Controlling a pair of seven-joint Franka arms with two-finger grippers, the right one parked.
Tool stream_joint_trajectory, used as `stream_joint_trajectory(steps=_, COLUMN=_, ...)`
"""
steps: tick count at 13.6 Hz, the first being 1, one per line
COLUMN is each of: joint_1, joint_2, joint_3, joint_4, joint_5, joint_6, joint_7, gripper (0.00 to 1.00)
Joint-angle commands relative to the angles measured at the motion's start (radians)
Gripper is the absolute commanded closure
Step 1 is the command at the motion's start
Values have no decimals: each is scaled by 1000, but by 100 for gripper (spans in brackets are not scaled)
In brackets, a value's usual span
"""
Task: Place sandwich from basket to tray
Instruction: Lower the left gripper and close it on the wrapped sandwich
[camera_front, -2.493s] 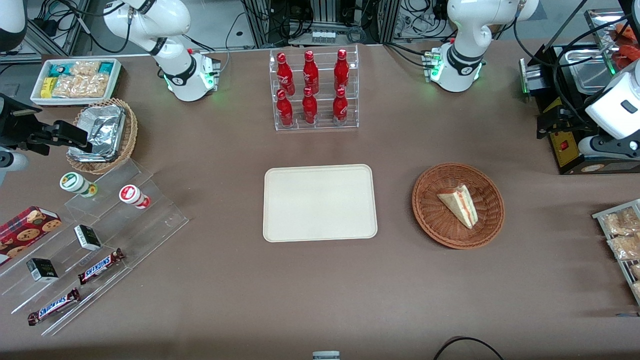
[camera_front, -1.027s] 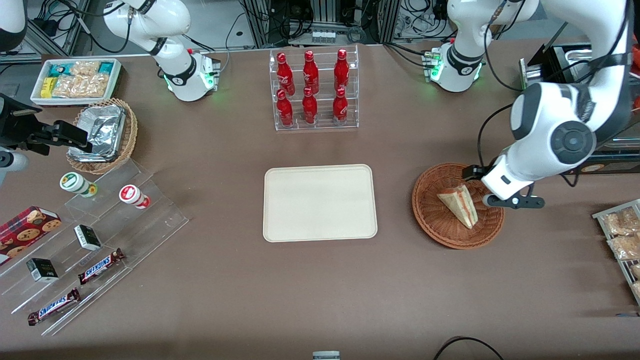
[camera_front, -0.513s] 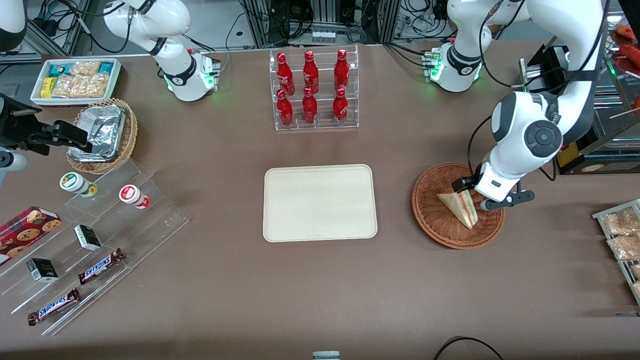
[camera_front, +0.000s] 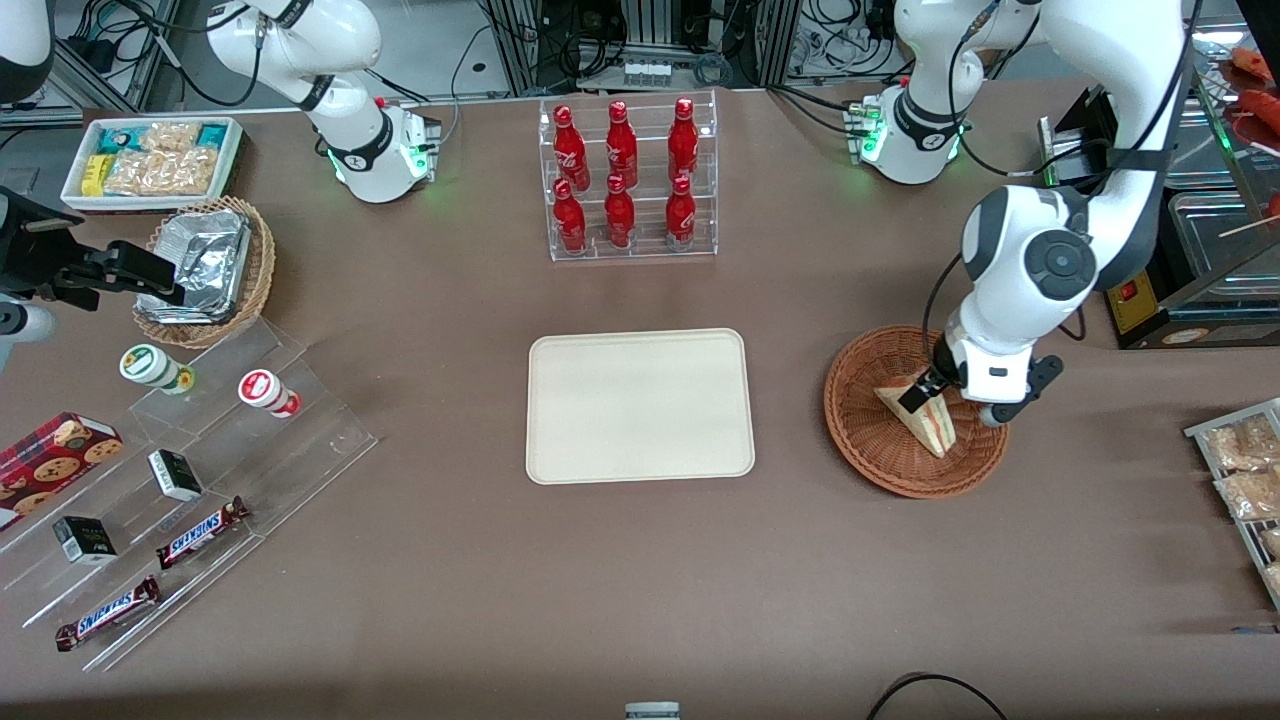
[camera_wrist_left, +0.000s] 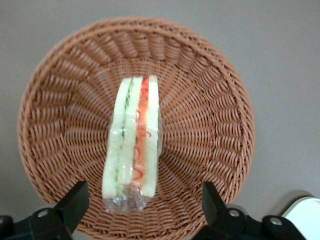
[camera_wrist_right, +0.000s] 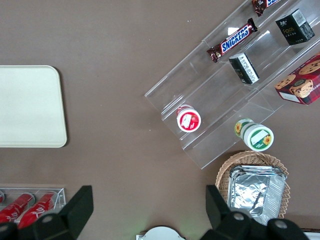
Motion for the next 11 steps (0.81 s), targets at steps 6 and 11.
stream_joint_trajectory(steps=6, joint_1=-1, joint_2=47, joint_3=-1, joint_4=-11, joint_5=17, joint_6=17, joint_7=-20, gripper=0)
stream_joint_trajectory(steps=11, joint_1=10, joint_2=84, joint_3=2, joint_4=-6, joint_5=17, joint_6=18, joint_7=-14, gripper=0)
